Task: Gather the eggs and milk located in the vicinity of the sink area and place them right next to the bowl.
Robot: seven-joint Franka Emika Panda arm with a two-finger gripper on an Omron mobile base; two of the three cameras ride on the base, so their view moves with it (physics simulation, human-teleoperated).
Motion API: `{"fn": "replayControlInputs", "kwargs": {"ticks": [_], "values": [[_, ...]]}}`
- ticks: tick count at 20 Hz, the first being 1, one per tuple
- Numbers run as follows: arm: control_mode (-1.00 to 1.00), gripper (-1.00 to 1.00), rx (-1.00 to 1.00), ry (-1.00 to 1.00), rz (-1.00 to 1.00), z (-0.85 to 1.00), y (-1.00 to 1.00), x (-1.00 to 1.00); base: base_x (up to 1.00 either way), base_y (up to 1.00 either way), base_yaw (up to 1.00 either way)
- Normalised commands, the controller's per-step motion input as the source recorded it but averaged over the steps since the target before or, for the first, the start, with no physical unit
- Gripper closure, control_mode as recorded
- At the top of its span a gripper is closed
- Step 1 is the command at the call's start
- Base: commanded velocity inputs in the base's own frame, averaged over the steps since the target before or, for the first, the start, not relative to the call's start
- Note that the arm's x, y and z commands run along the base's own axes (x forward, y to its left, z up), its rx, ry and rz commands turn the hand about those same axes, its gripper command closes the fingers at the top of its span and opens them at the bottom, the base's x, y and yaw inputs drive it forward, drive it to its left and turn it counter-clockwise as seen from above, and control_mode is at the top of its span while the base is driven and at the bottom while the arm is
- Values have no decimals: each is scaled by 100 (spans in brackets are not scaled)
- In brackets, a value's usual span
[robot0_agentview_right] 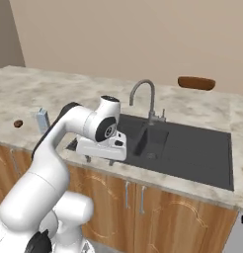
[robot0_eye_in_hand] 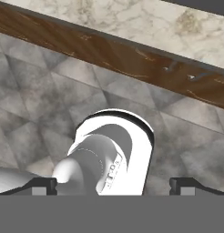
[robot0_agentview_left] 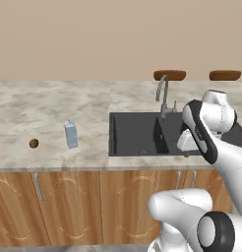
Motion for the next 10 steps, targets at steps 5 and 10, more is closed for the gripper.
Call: {"fn": "replayControlInputs", "kwargs": {"ticks": [5, 10], "values": [[100, -100, 0, 0, 0, 0, 0, 0, 19, 100, -14], [100, -100, 0, 0, 0, 0, 0, 0, 36, 100, -31]]}}
